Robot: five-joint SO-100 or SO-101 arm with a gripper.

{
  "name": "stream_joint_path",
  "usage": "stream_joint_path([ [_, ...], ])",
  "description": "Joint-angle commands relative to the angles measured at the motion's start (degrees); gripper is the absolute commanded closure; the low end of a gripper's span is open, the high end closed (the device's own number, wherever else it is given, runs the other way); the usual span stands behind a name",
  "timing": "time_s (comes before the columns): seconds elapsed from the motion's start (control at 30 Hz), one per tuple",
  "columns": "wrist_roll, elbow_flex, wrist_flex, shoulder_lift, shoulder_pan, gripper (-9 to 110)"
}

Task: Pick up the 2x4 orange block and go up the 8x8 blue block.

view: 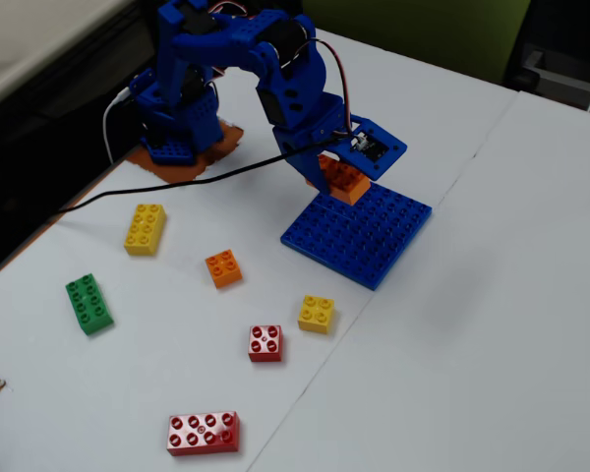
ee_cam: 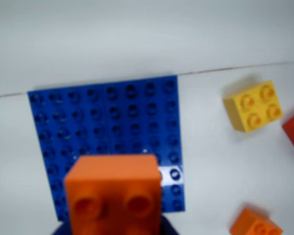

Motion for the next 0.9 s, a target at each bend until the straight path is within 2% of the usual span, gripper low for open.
stream_joint_path([
  [0.0, 0.62, -1.58, -0.97, 0.18, -1.76, 101],
  [0.87, 2.29, -7.38, 2.2, -5.8, -3.08, 101],
])
